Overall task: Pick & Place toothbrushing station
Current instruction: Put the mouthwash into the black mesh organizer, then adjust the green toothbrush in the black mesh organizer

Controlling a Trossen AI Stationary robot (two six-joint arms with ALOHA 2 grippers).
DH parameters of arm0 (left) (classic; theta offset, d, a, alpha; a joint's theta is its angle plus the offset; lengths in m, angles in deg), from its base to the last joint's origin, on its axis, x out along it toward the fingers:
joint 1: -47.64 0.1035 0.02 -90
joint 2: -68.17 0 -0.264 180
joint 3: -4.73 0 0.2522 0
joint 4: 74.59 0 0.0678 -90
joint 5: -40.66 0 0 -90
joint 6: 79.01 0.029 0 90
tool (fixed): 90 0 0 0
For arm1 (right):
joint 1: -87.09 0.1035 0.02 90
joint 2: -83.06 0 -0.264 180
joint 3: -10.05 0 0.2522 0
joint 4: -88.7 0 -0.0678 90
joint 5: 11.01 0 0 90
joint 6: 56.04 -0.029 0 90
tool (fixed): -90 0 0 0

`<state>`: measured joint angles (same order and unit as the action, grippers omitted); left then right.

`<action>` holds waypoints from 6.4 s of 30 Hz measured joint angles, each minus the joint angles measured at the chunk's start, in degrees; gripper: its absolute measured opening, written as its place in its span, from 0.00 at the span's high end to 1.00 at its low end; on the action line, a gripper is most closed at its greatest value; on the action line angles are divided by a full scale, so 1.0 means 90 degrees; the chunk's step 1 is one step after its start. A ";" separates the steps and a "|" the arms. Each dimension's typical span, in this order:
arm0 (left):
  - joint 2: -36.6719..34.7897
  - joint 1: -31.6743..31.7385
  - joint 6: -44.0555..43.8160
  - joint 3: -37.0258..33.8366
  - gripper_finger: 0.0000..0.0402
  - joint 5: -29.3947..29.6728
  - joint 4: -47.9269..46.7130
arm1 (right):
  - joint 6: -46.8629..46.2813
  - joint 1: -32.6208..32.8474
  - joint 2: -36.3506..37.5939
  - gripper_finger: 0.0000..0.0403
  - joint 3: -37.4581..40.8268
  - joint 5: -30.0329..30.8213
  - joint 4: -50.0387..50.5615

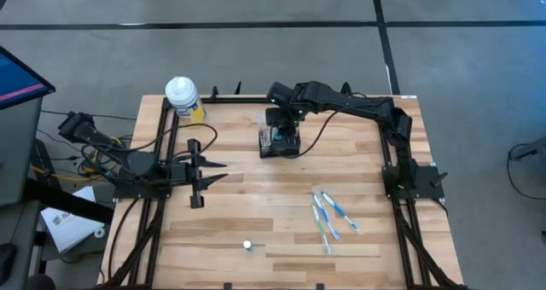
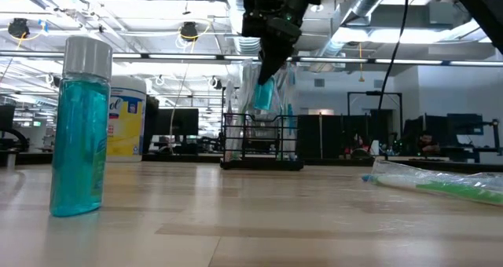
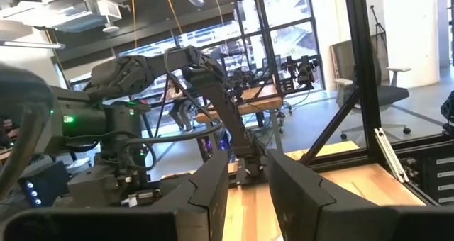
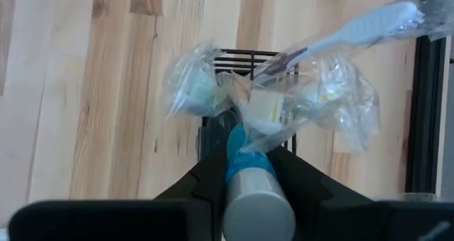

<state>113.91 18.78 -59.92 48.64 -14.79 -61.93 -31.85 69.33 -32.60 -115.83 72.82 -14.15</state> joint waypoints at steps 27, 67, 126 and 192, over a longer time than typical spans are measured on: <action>0.0000 0.0000 0.0017 0.0000 0.77 -0.0002 -0.0078 | 0.1551 -0.0078 -0.0086 0.80 -0.0015 0.0099 0.0066; 0.0002 0.0036 0.0020 0.0000 0.77 -0.0005 -0.0124 | 0.1480 -0.0172 -0.0642 0.80 0.0040 -0.0319 -0.0238; 0.0000 0.0036 0.0020 0.0000 0.77 -0.0005 -0.0131 | 0.0642 -0.0160 -0.1012 0.66 -0.1256 -0.0306 0.1296; 0.0001 0.0035 -0.0001 0.0000 0.77 -0.0005 -0.0301 | -0.0692 -0.1164 -0.0821 0.71 -0.1354 0.0882 0.2957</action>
<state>113.92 19.10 -59.93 48.64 -14.84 -64.64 -38.08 58.85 -39.99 -128.01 80.75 12.46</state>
